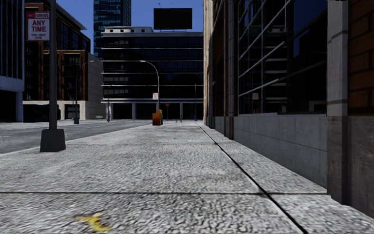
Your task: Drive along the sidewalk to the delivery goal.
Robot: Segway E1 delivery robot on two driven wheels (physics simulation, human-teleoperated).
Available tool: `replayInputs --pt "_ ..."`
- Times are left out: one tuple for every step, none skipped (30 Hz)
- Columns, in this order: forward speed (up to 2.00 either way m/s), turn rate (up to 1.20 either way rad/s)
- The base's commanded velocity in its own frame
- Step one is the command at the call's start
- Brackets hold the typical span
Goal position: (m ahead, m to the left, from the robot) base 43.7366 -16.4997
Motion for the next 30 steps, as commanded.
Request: replayInputs --pt "2.0 0.0" --pt "2.0 0.0" --pt "2.0 0.0" --pt "2.0 0.0" --pt "2.0 0.0" --pt "2.0 0.0" --pt "2.0 0.0" --pt "2.0 0.0" --pt "2.0 0.0" --pt "2.0 0.0" --pt "2.0 0.0" --pt "2.0 0.0" --pt "2.0 0.0" --pt "2.0 0.0" --pt "2.0 0.0" --pt "2.0 0.0" --pt "2.0 0.0" --pt "2.0 0.0" --pt "2.0 0.0" --pt "2.0 0.0" --pt "2.0 0.0" --pt "2.0 0.0" --pt "2.0 0.0" --pt "2.0 0.0" --pt "2.0 0.0" --pt "2.0 0.0" --pt "2.0 0.0" --pt "2.0 0.0" --pt "2.0 0.0" --pt "2.0 0.0"
